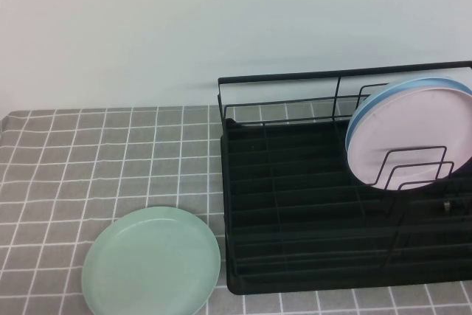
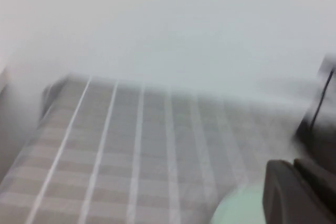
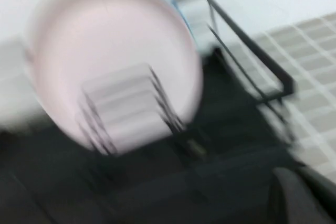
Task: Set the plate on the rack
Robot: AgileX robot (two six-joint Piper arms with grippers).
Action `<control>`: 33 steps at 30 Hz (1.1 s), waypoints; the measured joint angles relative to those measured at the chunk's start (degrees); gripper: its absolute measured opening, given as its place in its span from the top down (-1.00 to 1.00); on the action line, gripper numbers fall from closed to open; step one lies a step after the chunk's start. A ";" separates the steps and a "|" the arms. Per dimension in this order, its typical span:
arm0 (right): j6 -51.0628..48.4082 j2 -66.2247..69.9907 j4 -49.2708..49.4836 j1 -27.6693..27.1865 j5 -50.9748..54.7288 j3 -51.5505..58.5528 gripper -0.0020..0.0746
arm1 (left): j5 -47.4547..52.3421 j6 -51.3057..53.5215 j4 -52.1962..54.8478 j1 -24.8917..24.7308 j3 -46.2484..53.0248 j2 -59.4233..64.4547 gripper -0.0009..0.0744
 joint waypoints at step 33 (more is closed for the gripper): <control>-48.60 3.34 47.43 2.26 -10.73 -20.41 0.95 | -8.89 -1.59 -9.21 0.00 -15.55 2.30 0.98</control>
